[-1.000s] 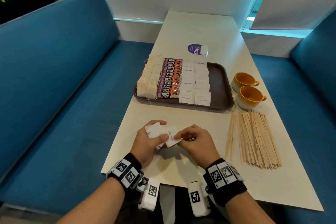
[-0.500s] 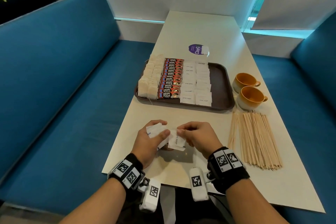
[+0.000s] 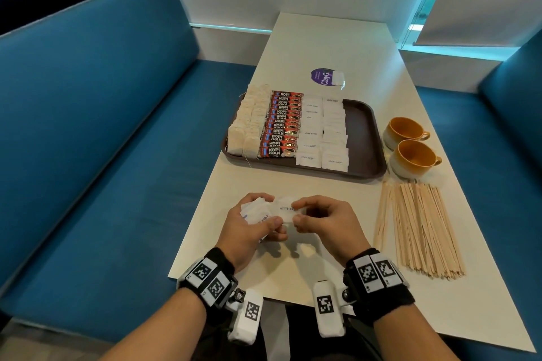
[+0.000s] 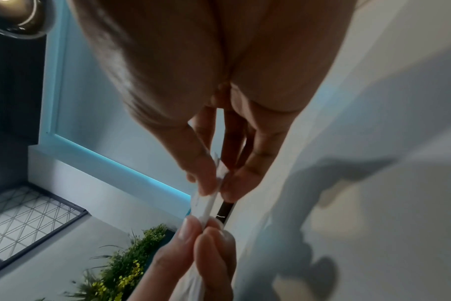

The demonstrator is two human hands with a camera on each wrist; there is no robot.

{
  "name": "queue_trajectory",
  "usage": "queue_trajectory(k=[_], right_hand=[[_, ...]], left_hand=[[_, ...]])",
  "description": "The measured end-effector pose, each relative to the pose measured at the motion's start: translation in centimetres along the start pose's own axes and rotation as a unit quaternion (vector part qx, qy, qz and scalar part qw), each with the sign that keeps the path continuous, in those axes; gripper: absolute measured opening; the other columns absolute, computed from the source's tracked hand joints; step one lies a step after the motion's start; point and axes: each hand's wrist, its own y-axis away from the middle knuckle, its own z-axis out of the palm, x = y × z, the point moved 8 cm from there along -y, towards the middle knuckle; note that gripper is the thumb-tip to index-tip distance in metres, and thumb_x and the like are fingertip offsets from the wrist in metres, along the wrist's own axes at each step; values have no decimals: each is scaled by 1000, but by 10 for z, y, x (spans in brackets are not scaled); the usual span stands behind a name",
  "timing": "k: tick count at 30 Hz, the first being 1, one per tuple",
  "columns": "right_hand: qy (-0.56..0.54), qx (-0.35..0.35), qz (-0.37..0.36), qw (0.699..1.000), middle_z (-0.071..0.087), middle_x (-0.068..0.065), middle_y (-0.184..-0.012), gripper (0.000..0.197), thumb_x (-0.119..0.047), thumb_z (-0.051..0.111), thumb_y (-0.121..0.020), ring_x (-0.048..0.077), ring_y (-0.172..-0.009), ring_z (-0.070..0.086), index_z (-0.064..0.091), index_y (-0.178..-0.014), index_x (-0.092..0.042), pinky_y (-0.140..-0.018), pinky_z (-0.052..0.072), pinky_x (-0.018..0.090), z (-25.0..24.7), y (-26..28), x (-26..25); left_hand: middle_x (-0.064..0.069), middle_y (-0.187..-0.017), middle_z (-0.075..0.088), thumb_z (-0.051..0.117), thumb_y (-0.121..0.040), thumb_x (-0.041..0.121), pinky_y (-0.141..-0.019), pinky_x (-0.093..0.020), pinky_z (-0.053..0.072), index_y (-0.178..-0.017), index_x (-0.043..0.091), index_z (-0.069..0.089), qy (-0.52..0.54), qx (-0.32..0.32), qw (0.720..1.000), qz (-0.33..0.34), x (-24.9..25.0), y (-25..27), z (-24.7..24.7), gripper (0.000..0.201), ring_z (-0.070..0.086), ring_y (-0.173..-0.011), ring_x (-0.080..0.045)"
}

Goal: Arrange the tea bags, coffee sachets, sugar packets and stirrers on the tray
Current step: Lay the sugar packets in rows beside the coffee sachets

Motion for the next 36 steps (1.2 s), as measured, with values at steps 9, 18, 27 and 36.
queue_trajectory(k=[9, 18, 27, 36], right_hand=[[45, 25, -3, 999, 73, 18, -79, 23, 11, 79, -77, 19, -64, 70, 77, -98, 1, -65, 58, 21, -21, -14, -16], [128, 155, -35, 979, 78, 1, -97, 15, -9, 79, -86, 14, -89, 73, 80, -95, -21, -83, 59, 25, -117, -90, -49], [329, 97, 2, 939, 67, -11, -91, 10, -17, 75, -91, 3, -89, 59, 79, -94, -26, -83, 44, 21, -116, -122, -35], [440, 84, -18, 894, 61, -4, -96, 7, -31, 82, -84, 8, -85, 56, 79, -90, -28, -71, 40, 21, -102, -136, -38]], left_hand=[[-29, -81, 67, 70, -88, -11, -67, -42, 62, -120, 4, 56, -5, 12, 1000, 16, -3, -2, -6, 38, 68, -69, -38], [-29, -95, 63, 50, -73, -7, -65, -41, 61, -126, 2, 51, 51, -14, 998, 20, 2, -4, 0, 54, 68, -80, -48], [-32, -100, 62, 48, -72, -8, -71, -45, 62, -127, 3, 51, 52, -18, 998, 15, 0, -4, 0, 56, 67, -89, -57], [-31, -107, 63, 45, -67, -9, -78, -46, 60, -130, 2, 49, 69, -30, 997, 18, -1, -6, 2, 64, 64, -100, -62]])
